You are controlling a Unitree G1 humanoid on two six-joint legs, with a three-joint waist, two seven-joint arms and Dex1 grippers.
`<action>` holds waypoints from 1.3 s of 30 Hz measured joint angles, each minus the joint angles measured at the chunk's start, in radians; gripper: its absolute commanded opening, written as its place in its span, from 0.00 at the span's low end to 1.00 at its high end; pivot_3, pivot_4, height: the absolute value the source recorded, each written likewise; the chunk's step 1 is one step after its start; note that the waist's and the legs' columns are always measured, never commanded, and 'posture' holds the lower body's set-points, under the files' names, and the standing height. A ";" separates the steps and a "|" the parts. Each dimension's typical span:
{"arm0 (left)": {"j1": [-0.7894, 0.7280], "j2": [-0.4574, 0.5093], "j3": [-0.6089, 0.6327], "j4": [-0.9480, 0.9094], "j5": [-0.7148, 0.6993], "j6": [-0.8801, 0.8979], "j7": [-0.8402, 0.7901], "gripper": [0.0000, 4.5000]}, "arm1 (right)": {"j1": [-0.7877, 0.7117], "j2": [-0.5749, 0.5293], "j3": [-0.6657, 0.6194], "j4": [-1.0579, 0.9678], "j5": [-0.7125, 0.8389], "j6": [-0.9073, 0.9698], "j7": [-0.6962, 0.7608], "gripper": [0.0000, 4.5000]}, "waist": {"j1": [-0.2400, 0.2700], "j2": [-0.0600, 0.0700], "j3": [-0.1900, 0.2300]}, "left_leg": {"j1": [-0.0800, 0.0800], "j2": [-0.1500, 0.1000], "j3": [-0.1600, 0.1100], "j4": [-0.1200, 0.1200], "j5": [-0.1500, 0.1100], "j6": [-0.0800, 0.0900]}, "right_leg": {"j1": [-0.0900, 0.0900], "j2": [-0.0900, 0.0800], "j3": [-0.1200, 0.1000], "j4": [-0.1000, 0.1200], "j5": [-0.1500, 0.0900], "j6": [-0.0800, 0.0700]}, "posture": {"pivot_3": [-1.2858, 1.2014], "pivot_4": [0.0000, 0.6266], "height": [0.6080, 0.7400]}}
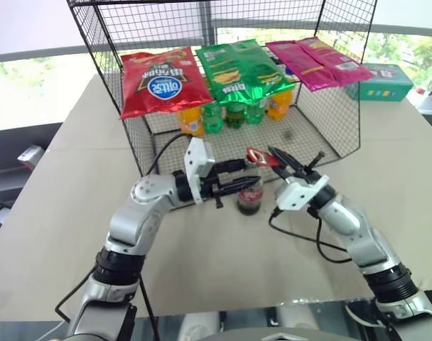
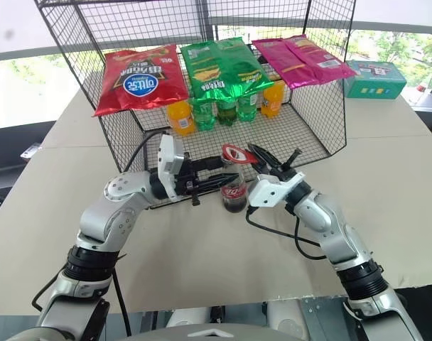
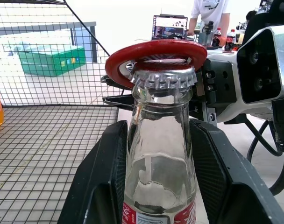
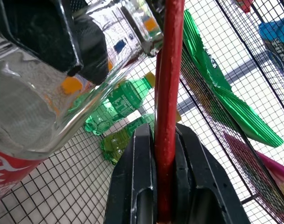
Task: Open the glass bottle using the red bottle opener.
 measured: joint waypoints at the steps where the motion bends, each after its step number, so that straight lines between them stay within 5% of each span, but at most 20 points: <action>1: 0.001 0.001 -0.002 -0.001 0.000 0.000 -0.001 0.33 | 0.004 0.003 0.000 -0.003 0.000 0.001 0.000 0.00 | 0.000 0.000 0.000 | 0.000 0.000 0.000 0.000 0.000 0.000 | 0.000 0.000 0.000 0.000 0.000 0.000 | 0.52 0.24 1.00; 12: -0.001 0.020 -0.019 -0.003 0.020 -0.017 0.001 0.33 | 0.005 0.011 0.002 -0.006 -0.022 0.008 -0.001 0.00 | 0.000 0.000 -0.003 | 0.002 0.000 0.000 0.000 0.000 0.000 | 0.001 0.000 0.000 0.001 0.000 0.000 | 0.52 0.24 1.00; 26: -0.004 0.028 -0.028 -0.008 0.023 -0.021 0.004 0.33 | -0.208 -0.212 -0.007 -0.093 -0.102 0.019 0.200 0.00 | 0.001 -0.001 -0.007 | 0.001 0.000 -0.001 0.000 0.000 0.000 | 0.001 0.000 -0.001 0.001 0.000 0.000 | 0.52 0.24 1.00; 39: 0.015 0.028 -0.029 -0.043 0.018 -0.030 0.005 0.33 | -0.289 -0.089 -0.060 -0.137 0.001 0.208 0.280 0.00 | 0.004 -0.001 -0.005 | -0.004 0.000 -0.001 0.000 0.000 0.000 | -0.002 0.000 -0.002 -0.002 0.000 0.000 | 0.52 0.24 1.00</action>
